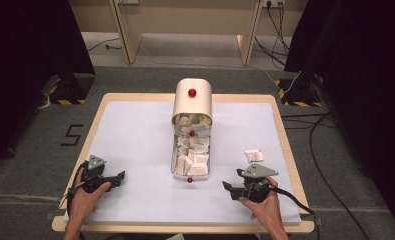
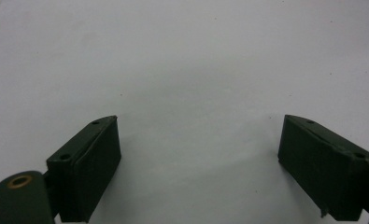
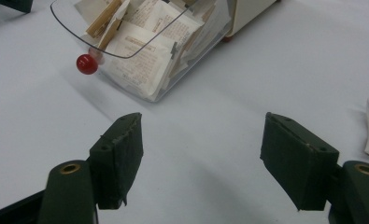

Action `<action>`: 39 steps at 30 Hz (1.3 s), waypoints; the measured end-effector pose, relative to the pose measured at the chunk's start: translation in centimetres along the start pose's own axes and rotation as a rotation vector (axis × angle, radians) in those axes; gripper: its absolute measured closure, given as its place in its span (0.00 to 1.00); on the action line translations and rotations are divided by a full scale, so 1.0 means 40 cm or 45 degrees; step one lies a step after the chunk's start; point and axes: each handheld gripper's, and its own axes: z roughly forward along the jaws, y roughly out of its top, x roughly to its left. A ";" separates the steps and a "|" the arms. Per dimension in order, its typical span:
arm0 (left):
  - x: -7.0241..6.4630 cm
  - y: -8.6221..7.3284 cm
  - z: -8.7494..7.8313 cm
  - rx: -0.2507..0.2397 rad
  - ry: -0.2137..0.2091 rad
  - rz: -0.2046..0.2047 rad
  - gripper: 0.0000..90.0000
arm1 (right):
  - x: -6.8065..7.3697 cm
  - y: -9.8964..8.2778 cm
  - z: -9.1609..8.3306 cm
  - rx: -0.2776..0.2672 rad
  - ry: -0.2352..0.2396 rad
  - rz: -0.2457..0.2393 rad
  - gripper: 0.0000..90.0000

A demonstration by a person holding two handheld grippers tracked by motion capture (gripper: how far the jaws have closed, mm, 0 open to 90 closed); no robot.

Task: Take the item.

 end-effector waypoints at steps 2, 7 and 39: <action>0.000 0.000 0.000 0.000 0.000 -0.001 0.14 | 0.006 -0.004 0.000 0.007 0.009 0.002 0.33; 0.000 0.000 0.000 0.000 0.000 0.000 0.14 | 0.017 -0.013 0.002 0.021 0.023 -0.005 0.33; 0.000 0.000 0.000 0.000 0.000 0.000 0.14 | 0.071 -0.067 0.027 0.176 0.069 -0.048 0.30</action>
